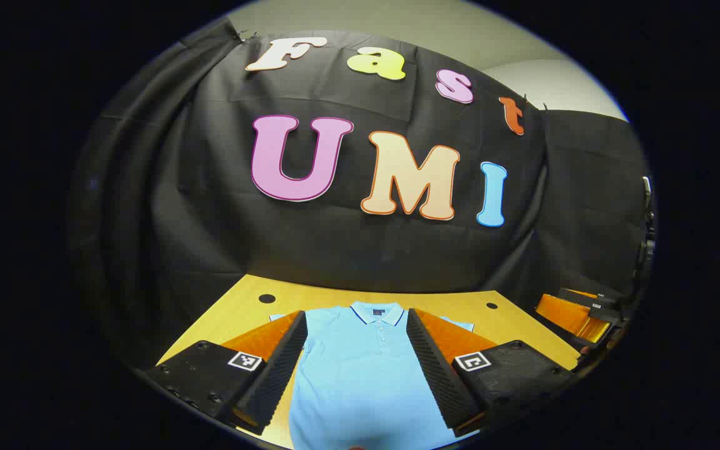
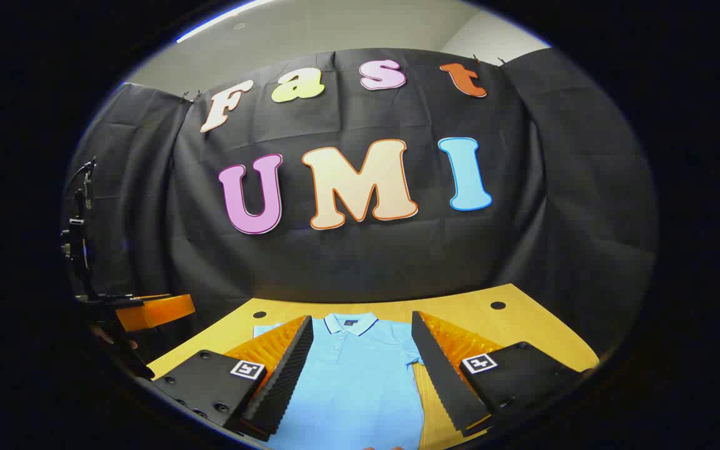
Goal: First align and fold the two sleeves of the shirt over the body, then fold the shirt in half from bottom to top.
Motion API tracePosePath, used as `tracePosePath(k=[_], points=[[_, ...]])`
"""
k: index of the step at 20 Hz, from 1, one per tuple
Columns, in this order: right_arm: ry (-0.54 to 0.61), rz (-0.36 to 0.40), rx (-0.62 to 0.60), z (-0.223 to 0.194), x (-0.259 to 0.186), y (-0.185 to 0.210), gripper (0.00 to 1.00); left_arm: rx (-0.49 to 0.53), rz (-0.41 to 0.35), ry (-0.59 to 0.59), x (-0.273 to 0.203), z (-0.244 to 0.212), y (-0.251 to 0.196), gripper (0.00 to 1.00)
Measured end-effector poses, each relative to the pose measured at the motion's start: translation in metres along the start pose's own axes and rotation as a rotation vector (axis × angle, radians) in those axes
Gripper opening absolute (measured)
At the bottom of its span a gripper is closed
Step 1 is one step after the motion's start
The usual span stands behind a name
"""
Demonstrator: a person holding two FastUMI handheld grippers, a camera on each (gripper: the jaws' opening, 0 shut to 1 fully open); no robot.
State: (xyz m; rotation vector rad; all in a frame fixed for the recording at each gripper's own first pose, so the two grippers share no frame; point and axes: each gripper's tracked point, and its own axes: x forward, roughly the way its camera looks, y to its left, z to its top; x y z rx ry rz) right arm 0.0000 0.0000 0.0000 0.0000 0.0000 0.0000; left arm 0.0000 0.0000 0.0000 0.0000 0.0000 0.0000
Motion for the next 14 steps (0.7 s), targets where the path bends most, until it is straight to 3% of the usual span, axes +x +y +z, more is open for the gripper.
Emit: tracePosePath(k=[14], points=[[0.071,-0.034,-0.024,-0.019,0.02,-0.033,0.99,0.019,0.054,0.007,-0.008,0.001,0.012,0.95]])
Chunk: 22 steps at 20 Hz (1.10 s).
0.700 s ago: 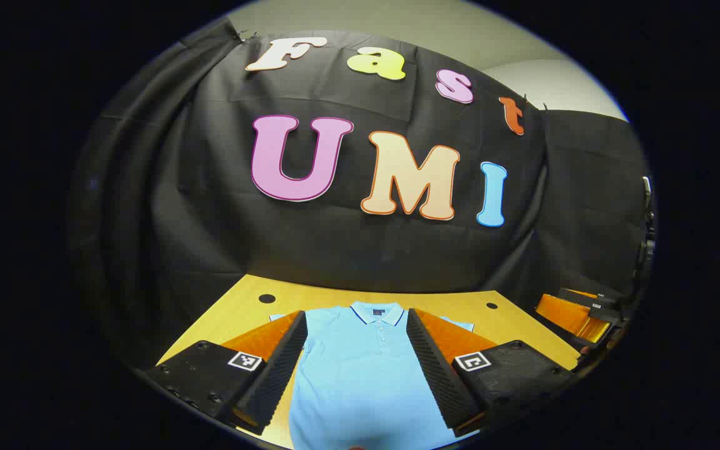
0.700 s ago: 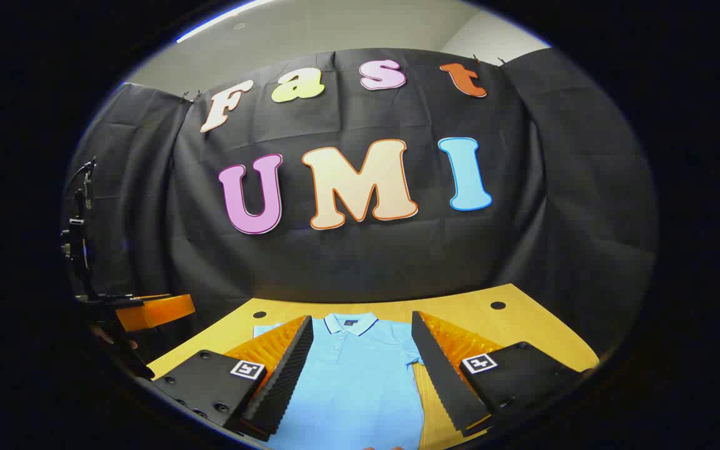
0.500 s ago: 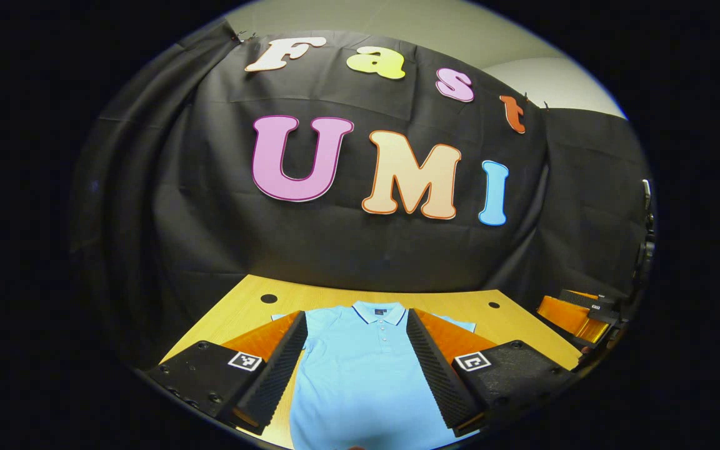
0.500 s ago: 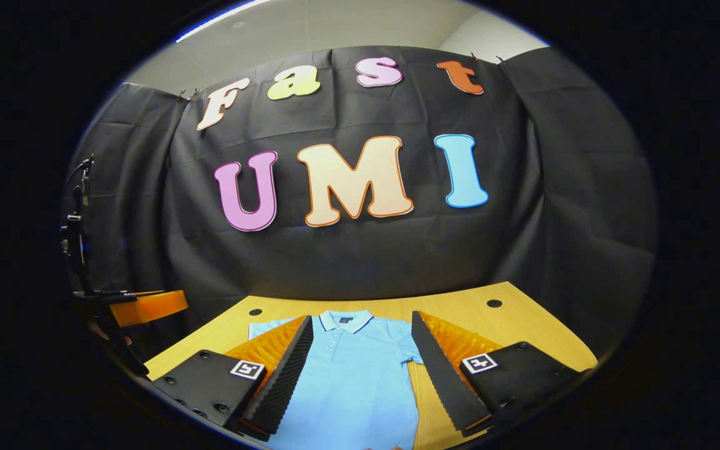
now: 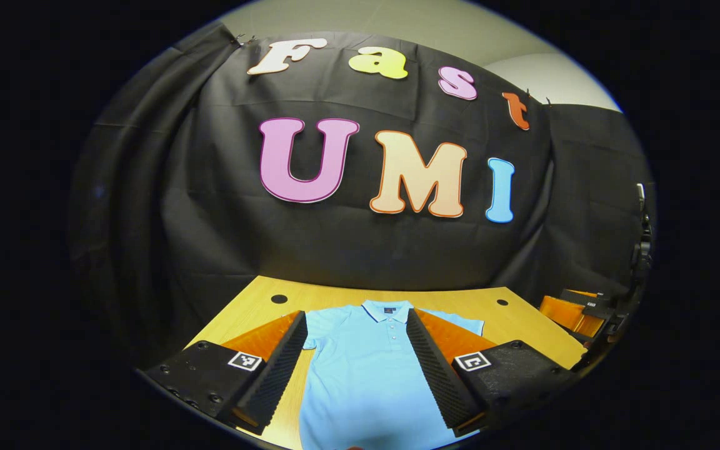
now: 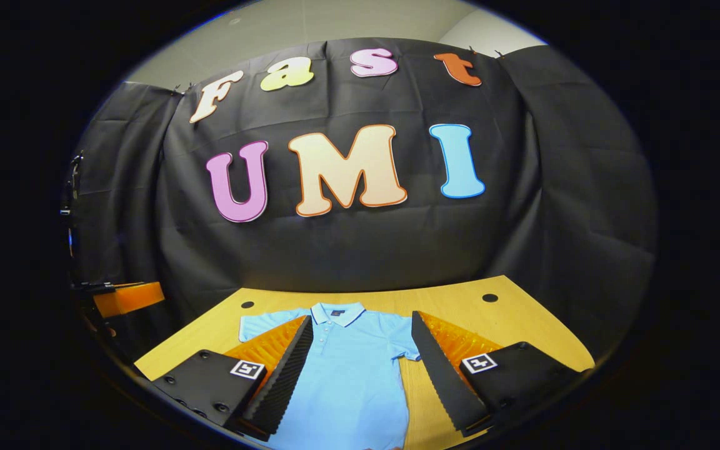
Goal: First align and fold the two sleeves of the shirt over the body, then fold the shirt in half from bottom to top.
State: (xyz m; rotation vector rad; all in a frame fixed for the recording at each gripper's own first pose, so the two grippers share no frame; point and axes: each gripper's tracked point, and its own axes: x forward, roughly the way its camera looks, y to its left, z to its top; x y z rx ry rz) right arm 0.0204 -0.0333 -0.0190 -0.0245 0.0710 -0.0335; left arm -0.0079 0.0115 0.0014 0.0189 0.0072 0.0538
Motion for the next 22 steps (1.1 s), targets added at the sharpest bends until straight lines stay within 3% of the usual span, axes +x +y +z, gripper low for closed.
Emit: tracePosePath(k=[6,14,15,16,22], points=[[0.104,-0.075,-0.042,-0.032,0.07,-0.052,0.98,-0.003,0.018,0.006,-0.004,-0.004,0.004,0.95],[0.249,-0.142,0.0,-0.082,0.199,-0.117,0.95,-0.012,0.103,0.052,-0.008,-0.016,0.026,0.95],[0.28,-0.15,-0.001,-0.094,0.213,-0.124,0.99,-0.01,0.117,0.059,-0.008,-0.019,0.029,0.95],[0.316,-0.156,0.011,-0.108,0.223,-0.129,0.94,-0.01,0.126,0.064,-0.008,-0.019,0.03,0.95],[0.475,-0.197,0.128,-0.172,0.271,-0.152,0.98,-0.017,0.163,0.107,0.0,-0.028,0.032,0.96]])
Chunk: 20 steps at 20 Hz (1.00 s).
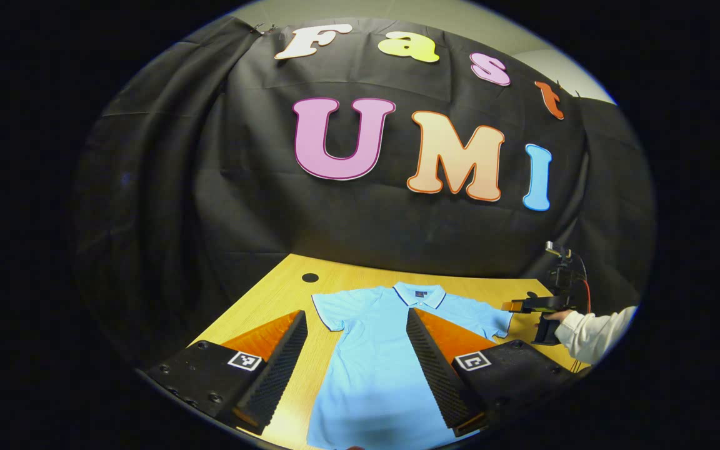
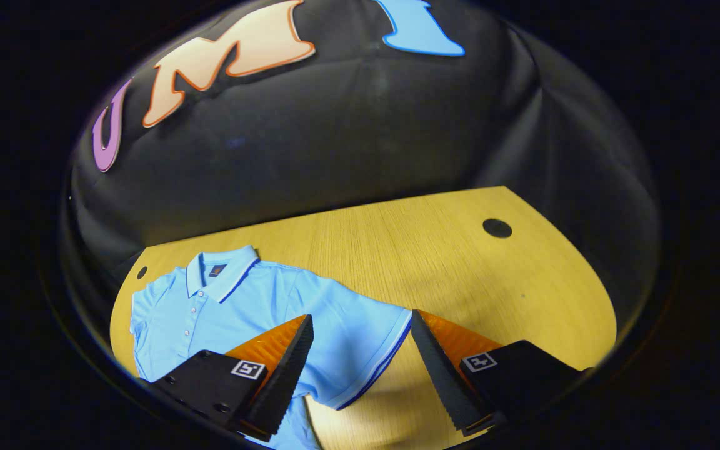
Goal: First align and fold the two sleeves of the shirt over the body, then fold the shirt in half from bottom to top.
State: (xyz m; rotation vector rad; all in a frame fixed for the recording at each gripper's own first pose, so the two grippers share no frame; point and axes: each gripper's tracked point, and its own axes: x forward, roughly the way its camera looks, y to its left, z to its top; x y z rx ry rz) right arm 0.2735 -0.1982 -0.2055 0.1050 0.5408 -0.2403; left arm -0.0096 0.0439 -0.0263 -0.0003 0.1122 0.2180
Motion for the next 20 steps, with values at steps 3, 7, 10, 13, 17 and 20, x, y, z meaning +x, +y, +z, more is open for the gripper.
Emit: tracePosePath(k=[3,7,10,13,17,20], points=[[0.036,-0.009,0.014,-0.007,0.017,-0.003,0.93,0.014,0.011,0.02,0.005,-0.003,0.0,0.95],[0.081,-0.02,-0.037,-0.024,0.027,-0.006,0.97,-0.001,0.007,0.024,0.012,-0.002,-0.004,0.96],[0.079,-0.032,-0.072,-0.026,0.028,-0.006,0.88,0.0,0.007,0.031,0.012,-0.005,-0.004,0.95],[0.072,-0.052,-0.1,-0.025,0.028,-0.009,0.78,-0.01,0.008,0.039,0.013,-0.009,-0.003,0.96],[0.076,-0.023,-0.102,-0.028,0.028,0.002,0.48,-0.028,0.013,0.049,0.013,-0.013,0.003,0.96],[0.081,-0.021,-0.082,-0.027,0.025,0.01,0.13,-0.028,0.018,0.04,0.012,-0.01,0.006,0.95]])
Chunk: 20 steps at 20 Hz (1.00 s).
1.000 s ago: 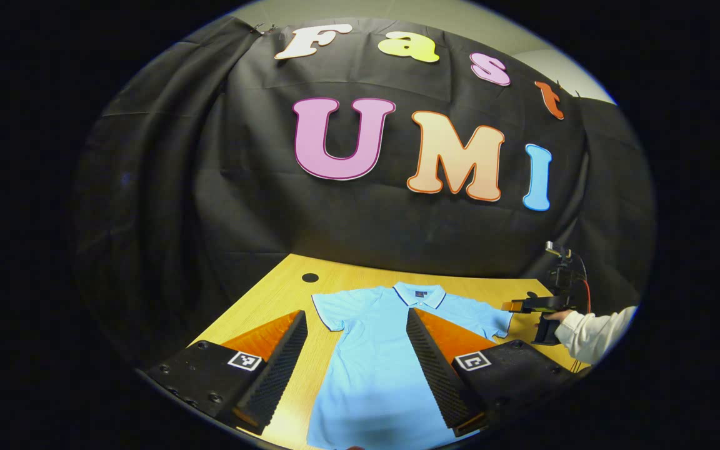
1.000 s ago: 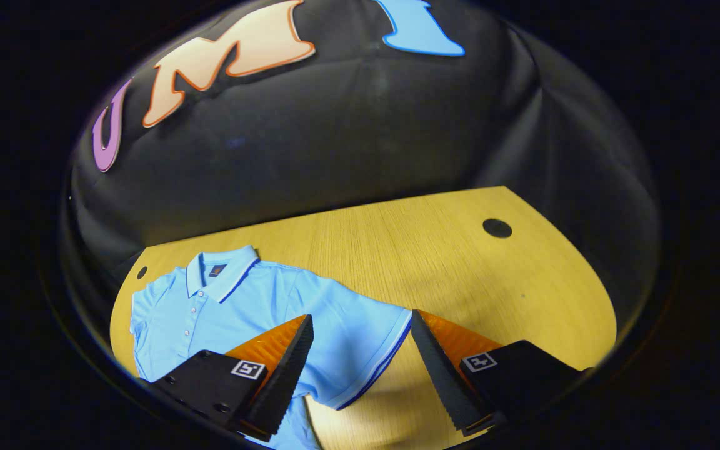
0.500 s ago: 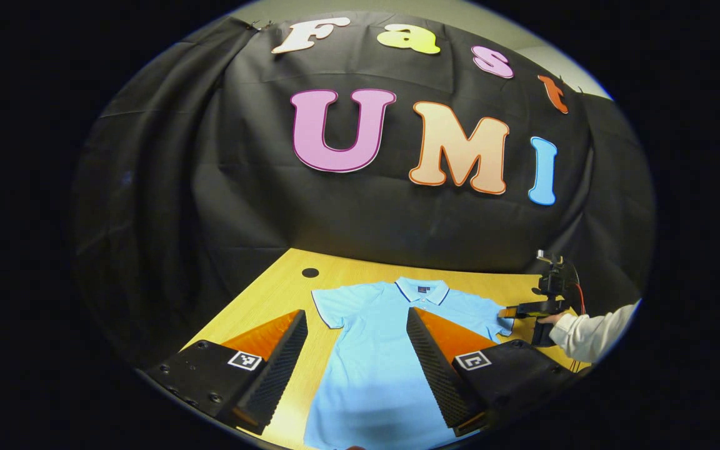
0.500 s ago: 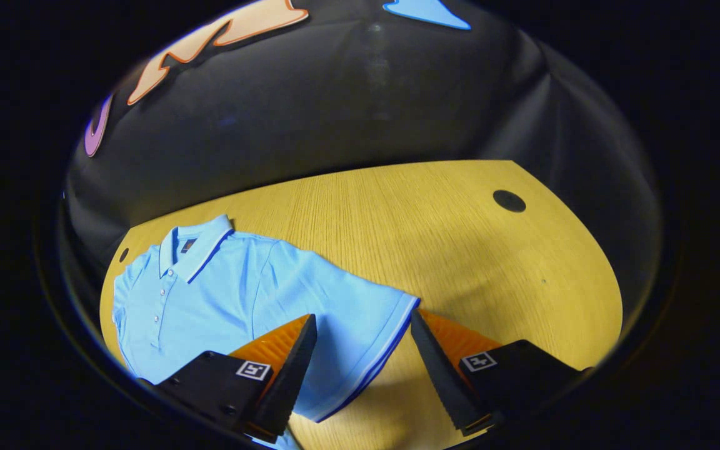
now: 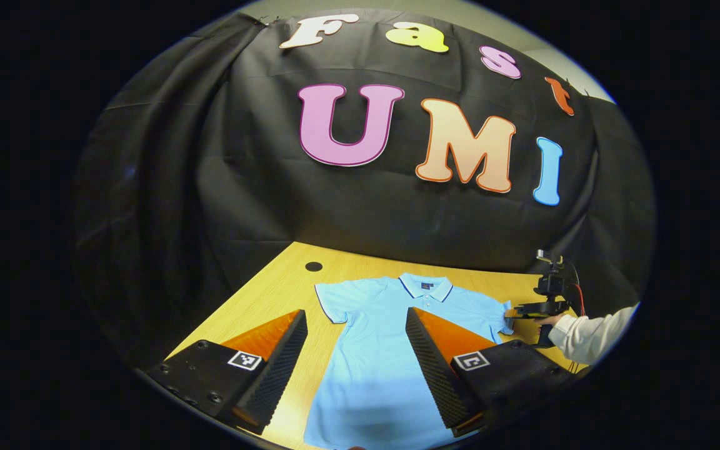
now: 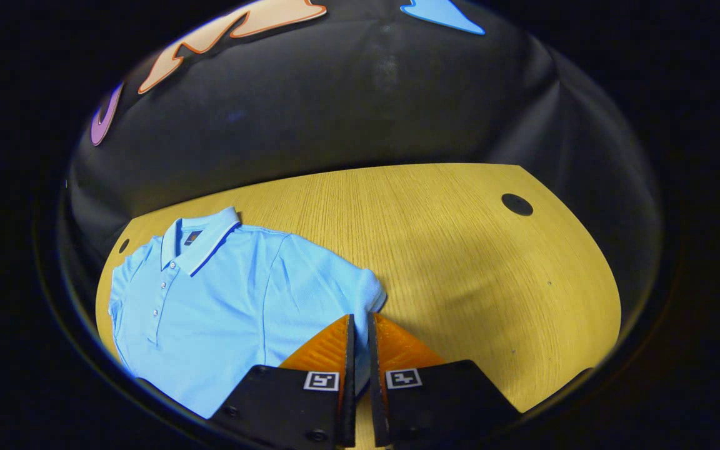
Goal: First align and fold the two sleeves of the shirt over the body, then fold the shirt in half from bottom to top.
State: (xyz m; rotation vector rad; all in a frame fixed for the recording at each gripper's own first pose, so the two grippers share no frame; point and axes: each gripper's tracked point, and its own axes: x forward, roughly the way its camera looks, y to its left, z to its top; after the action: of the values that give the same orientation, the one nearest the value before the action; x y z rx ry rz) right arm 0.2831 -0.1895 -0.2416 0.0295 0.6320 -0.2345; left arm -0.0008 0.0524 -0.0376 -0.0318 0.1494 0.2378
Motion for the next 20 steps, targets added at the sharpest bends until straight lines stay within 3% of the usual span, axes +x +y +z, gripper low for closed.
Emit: tracePosePath(k=[2,6,8,15,16,17,20], points=[[-0.075,0.027,-0.004,0.019,-0.009,0.015,0.13,-0.001,0.004,0.002,-0.001,-0.001,0.003,0.95],[-0.183,0.203,0.01,0.049,-0.039,0.086,0.13,-0.01,0.003,0.014,-0.001,-0.007,0.006,0.95],[-0.182,0.292,0.02,0.047,-0.047,0.126,0.13,-0.012,0.0,0.018,0.001,-0.009,0.006,0.95],[-0.141,0.411,0.072,0.028,-0.049,0.191,0.18,-0.06,-0.035,0.016,0.021,-0.015,0.009,0.95],[-0.135,0.416,0.069,0.025,-0.054,0.192,0.44,-0.06,-0.039,0.015,0.026,-0.014,0.012,0.95],[-0.127,0.408,0.057,0.022,-0.055,0.192,0.43,-0.06,-0.042,0.017,0.033,-0.016,0.013,0.95],[-0.17,0.384,0.013,0.025,-0.08,0.184,0.98,-0.06,-0.066,0.031,0.061,-0.02,0.02,0.95]])
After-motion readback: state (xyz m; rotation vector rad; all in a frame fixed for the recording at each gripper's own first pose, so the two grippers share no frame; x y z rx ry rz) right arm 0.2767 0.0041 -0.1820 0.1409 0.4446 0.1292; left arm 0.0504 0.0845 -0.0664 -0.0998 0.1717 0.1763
